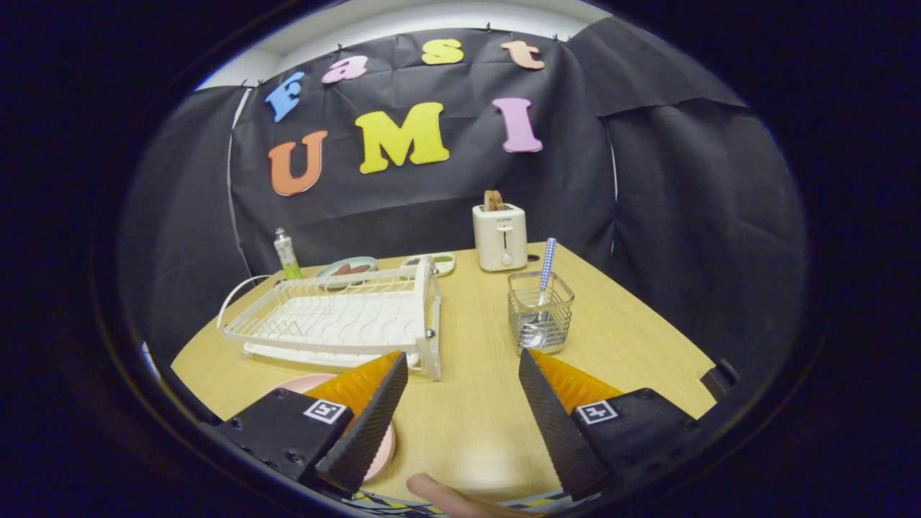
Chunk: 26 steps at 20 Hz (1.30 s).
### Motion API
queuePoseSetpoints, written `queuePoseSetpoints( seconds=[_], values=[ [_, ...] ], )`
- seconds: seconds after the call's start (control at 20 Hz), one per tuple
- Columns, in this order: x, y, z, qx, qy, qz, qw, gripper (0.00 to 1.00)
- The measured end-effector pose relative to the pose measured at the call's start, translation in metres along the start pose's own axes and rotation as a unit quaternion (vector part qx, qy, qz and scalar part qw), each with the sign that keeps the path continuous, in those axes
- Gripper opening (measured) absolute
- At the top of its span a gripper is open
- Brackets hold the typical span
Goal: Take the plate from the dish rack, then take the spoon from the basket and place it into the plate.
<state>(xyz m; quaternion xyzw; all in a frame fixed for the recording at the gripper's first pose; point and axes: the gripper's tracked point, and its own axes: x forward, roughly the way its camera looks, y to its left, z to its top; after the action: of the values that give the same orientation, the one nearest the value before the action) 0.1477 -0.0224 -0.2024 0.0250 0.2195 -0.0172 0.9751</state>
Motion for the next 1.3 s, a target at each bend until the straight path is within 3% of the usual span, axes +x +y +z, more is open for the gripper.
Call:
queuePoseSetpoints(
  seconds=[0.2, 0.4, 0.75, 1.0, 1.3],
  values=[
    [0.031, -0.035, 0.029, 0.009, -0.036, -0.01, 0.999, 1.0],
    [0.074, -0.064, 0.04, 0.011, -0.024, -0.014, 1.0, 0.99],
    [0.135, -0.074, 0.069, -0.025, -0.026, 0.0, 0.999, 0.98],
    [0.17, -0.085, 0.084, -0.022, -0.004, -0.024, 0.999, 0.96],
    [0.193, -0.089, 0.089, -0.017, 0.03, -0.039, 0.999, 0.81]
  ],
)
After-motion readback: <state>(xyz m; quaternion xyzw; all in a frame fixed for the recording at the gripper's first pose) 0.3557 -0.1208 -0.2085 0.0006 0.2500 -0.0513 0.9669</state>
